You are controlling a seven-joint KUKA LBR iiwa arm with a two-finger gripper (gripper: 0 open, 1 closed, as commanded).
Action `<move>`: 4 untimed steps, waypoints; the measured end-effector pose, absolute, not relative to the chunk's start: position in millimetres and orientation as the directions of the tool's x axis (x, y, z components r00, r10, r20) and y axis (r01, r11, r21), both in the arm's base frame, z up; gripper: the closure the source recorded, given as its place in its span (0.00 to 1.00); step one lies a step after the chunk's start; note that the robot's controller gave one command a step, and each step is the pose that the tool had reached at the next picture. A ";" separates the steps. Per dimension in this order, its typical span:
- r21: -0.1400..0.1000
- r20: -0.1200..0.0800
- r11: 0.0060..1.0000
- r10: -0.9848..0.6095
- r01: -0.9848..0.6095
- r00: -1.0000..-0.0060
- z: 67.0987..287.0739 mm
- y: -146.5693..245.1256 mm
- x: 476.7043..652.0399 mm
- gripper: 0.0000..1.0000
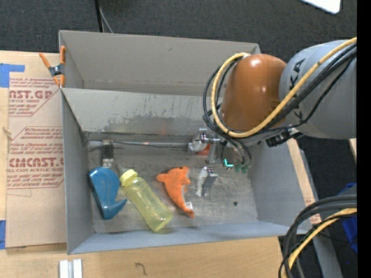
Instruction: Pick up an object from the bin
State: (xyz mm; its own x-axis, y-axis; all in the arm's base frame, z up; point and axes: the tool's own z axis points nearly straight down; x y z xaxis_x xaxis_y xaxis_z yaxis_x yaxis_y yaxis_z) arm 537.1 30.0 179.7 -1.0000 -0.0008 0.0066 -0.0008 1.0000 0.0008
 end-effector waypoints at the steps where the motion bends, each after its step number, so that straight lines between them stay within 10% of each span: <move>1: 0.001 -0.001 1.000 0.000 0.000 -1.000 183.6 29.9 538.9 0.00; 2: 0.000 -0.006 0.989 -0.147 -0.147 -0.989 88.8 36.8 557.9 1.00; 3: 0.000 -0.006 0.989 -0.147 -0.147 -0.989 88.7 36.8 557.9 1.00; 4: 0.000 -0.005 0.979 -0.203 -0.203 -0.979 221.0 38.0 569.5 1.00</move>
Offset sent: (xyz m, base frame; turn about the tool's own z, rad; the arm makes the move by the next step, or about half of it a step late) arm 0.0182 0.0062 -0.0950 -0.1466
